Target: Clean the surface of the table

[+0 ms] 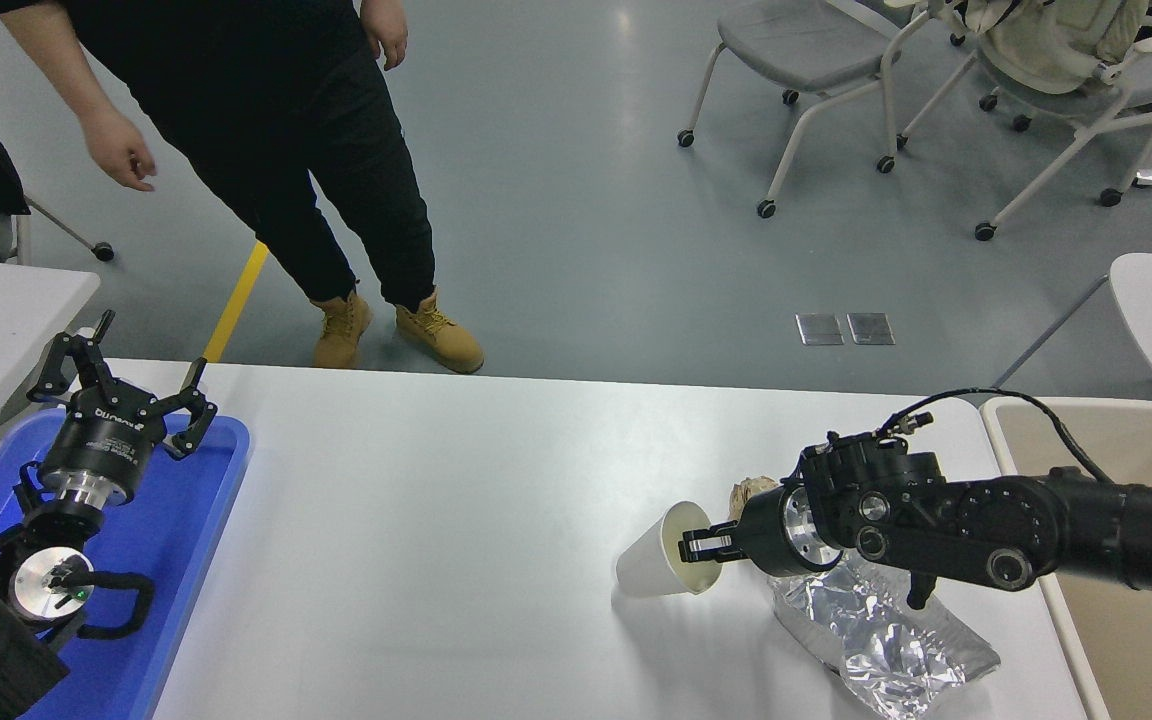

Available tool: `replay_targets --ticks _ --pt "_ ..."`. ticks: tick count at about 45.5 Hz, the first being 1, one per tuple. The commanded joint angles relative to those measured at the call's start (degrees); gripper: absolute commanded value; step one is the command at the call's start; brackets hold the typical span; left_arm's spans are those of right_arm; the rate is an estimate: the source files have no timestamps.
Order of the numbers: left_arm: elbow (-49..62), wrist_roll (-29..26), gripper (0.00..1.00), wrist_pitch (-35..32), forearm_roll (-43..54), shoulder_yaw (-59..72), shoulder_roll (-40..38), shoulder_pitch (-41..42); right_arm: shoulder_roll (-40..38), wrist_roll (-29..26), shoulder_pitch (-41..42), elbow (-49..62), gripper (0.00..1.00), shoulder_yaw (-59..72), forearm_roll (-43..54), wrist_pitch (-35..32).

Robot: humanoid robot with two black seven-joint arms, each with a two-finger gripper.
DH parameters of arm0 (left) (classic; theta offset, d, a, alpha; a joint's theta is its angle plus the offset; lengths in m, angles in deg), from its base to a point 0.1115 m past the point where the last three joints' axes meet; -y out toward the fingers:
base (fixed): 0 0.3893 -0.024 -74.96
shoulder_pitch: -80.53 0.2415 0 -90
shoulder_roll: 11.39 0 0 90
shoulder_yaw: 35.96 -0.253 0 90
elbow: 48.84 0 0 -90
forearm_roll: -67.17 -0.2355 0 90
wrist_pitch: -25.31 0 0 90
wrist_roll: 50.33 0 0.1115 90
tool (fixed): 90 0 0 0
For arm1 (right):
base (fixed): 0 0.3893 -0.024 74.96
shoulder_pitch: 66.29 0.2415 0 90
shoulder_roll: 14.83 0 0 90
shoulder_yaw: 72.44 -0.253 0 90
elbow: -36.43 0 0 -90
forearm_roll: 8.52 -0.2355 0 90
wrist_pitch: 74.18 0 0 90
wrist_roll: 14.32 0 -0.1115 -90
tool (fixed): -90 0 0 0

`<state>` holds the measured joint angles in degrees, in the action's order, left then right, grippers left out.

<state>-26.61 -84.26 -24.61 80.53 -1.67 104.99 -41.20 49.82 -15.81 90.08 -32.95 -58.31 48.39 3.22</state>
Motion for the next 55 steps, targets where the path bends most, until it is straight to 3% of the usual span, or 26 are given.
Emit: replay_targets --ticks 1,28,38,55 --pt "0.0 0.0 1.0 0.0 0.0 0.0 0.0 0.0 -10.8 0.0 6.6 -7.3 0.0 -0.4 -1.7 -2.1" --pt "0.0 0.0 1.0 0.0 0.0 0.0 0.0 0.0 -38.7 0.1 24.1 -13.5 0.0 -0.7 -5.1 -17.4" --pt "0.0 0.0 1.0 0.0 0.0 0.1 0.0 0.0 -43.1 0.1 27.7 -13.5 0.0 -0.8 -5.1 -21.1" --pt "0.0 0.0 1.0 0.0 0.0 0.1 0.0 0.0 -43.6 0.0 28.2 -13.1 0.0 -0.8 -5.0 -21.3"
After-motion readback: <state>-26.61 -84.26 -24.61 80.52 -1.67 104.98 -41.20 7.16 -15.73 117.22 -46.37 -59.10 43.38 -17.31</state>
